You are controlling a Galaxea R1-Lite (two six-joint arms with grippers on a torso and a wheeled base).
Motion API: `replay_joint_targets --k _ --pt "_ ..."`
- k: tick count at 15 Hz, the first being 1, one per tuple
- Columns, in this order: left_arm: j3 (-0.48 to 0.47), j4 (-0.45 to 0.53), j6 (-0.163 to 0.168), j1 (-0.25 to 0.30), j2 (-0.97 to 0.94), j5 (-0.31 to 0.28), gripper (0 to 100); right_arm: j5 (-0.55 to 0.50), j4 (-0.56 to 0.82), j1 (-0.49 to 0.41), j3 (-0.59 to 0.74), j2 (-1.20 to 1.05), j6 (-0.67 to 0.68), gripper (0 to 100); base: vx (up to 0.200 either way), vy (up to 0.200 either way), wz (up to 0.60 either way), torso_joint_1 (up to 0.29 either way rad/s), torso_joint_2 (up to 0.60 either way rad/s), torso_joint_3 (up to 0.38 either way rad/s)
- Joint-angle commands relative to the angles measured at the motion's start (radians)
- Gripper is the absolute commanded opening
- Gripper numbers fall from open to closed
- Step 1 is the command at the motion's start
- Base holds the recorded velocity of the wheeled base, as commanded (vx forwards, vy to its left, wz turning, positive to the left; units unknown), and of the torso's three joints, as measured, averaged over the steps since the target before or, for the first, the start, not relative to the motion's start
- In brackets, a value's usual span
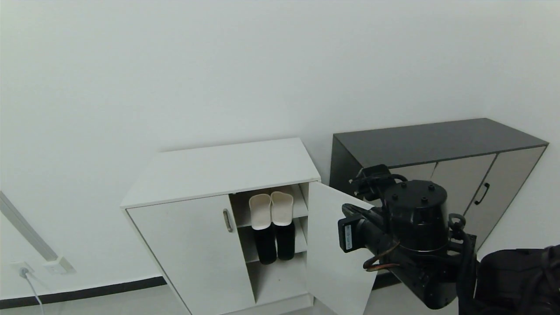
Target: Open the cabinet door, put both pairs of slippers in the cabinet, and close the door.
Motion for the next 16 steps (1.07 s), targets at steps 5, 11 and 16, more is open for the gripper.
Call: replay_joint_targets --k 5,11,16 --pt "0.000 0.000 -0.002 0.000 0.001 0.000 0 -0.001 -0.003 -0.012 0.000 0.009 0.000 0 -0.080 0.000 0.00 0.003 0.00 0.000" --pt "0.000 0.000 -0.001 -0.001 0.001 0.002 0 -0.001 -0.017 -0.036 0.000 0.037 -0.020 0 -0.133 0.000 0.00 0.002 0.00 -0.001" --pt "0.000 0.000 -0.001 -0.001 0.001 0.002 0 0.059 -0.053 -0.196 -0.089 0.135 -0.017 0 0.000 0.000 0.00 0.000 0.00 0.000"
